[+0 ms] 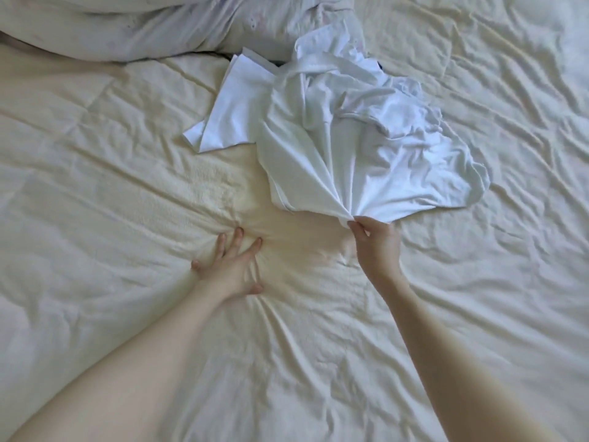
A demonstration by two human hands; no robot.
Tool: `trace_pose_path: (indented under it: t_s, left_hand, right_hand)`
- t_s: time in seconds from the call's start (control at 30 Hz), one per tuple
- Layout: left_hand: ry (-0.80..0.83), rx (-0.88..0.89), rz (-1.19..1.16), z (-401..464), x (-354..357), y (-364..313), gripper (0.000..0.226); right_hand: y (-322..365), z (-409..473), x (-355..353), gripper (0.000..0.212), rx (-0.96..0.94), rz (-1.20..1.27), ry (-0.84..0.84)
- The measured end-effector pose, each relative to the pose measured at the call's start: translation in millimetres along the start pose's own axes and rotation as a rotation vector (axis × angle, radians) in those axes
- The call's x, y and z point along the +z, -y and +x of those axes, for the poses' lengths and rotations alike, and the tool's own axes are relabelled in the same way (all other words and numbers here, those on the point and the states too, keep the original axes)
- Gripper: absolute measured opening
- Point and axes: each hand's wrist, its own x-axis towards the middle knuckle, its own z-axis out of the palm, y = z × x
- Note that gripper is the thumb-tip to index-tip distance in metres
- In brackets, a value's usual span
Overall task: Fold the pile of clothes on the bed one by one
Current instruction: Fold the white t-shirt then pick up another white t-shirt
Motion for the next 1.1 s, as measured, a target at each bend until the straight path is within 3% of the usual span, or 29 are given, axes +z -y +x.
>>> trace_pose_path:
  t_s: [0.13, 0.2, 0.3, 0.43, 0.57, 0.73, 0.9, 1.0, 1.1]
  left_hand:
    - [-0.094, 0.099, -0.017, -21, -14, 4, 0.077]
    - [-0.168, 0.130, -0.046, -47, -3, -8, 0.084]
    - [-0.245, 0.350, 0.044, -99, 28, -39, 0.093]
    - [-0.287, 0.460, 0.028, -160, 52, -75, 0.060]
    - [-0.303, 0.537, 0.018, -208, 47, -90, 0.027]
    - [-0.336, 0.474, -0.480, -276, 16, -96, 0.005]
    - [-0.515, 0.668, -0.424, -348, -51, -125, 0.018]
    - [-0.630, 0.762, -0.414, -398, -98, -147, 0.024]
    - [-0.749, 0.842, -0.355, -448, -137, -166, 0.015]
  right_hand:
    - [-16, -72, -22, 0.017, 0.119, 0.043, 0.148]
    - [-22, -107, -25, 0.016, 0.207, 0.102, 0.253]
    - [-18, -154, -35, 0.013, 0.367, 0.407, 0.326]
    - [-11, -195, -62, 0.013, 0.466, 0.619, 0.391]
    - [-2, -219, -99, 0.012, 0.390, 0.551, 0.470]
    - [21, -241, -156, 0.022, 0.216, 0.466, 0.384]
    - [77, -245, -228, 0.027, -0.053, 0.356, 0.196]
    - [113, -252, -281, 0.015, -0.192, 0.370, 0.115]
    - [137, -266, -323, 0.014, -0.351, 0.281, 0.000]
